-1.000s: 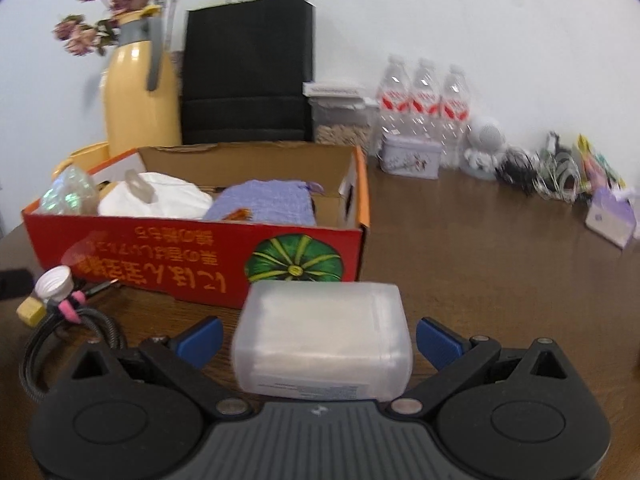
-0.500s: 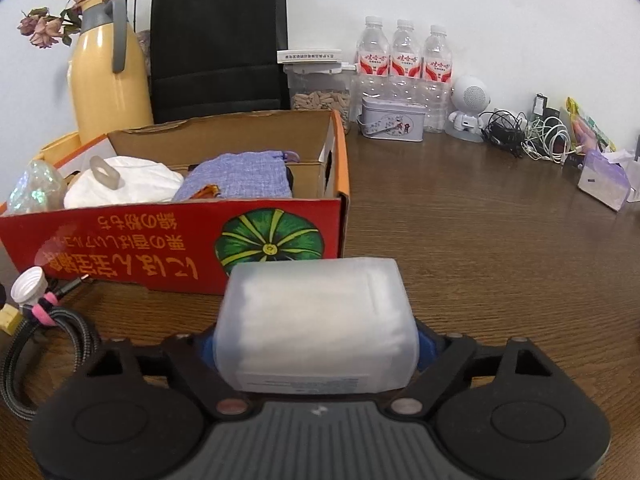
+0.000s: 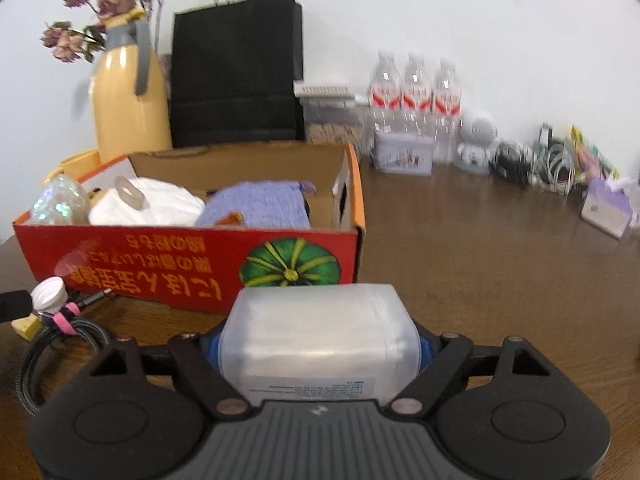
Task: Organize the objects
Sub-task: 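Lift the translucent container with the right tool toward the box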
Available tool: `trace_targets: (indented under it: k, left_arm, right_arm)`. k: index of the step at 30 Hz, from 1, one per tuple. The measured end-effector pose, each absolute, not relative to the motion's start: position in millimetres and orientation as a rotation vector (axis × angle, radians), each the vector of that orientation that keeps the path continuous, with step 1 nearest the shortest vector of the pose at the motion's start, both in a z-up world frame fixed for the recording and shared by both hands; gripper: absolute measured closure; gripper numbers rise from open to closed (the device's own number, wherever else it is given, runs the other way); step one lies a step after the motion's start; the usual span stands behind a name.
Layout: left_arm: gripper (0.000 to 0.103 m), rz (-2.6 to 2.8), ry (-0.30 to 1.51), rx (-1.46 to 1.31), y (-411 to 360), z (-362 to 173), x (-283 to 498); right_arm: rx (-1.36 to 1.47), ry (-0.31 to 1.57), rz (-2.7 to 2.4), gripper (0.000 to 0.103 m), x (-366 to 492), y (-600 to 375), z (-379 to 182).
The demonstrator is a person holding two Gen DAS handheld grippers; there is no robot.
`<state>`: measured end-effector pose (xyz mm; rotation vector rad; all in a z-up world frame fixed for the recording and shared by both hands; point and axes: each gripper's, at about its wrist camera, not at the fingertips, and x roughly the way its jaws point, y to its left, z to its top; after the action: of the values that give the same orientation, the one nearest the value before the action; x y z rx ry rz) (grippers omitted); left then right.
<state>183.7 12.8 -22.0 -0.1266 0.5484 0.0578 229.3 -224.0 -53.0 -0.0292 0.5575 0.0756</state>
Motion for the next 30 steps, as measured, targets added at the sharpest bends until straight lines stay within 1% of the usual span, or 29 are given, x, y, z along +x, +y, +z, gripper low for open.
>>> trace_targets:
  k: [9, 21, 25, 28, 30]
  left_arm:
    - [0.0, 0.151, 0.563, -0.157, 34.4, -24.5, 181.3]
    - [0.0, 0.074, 0.628, -0.071, 21.6, -32.1, 184.3]
    - [0.016, 0.044, 0.655, -0.073, 19.1, -35.4, 188.7]
    - [0.017, 0.046, 0.655, -0.065, 16.8, -35.9, 191.1]
    - [0.023, 0.045, 0.653, -0.056, 14.7, -35.9, 191.5]
  right_arm:
    - [-0.07, 0.425, 0.124, 0.021, 194.9, -214.5, -42.6]
    - [-0.054, 0.372, 0.152, 0.021, 177.7, -213.6, -37.6]
    - [-0.052, 0.366, 0.158, 0.021, 176.7, -213.8, -36.7]
    - [-0.052, 0.363, 0.161, 0.021, 176.2, -213.7, -36.3]
    - [-0.053, 0.363, 0.162, 0.021, 176.0, -213.5, -36.3]
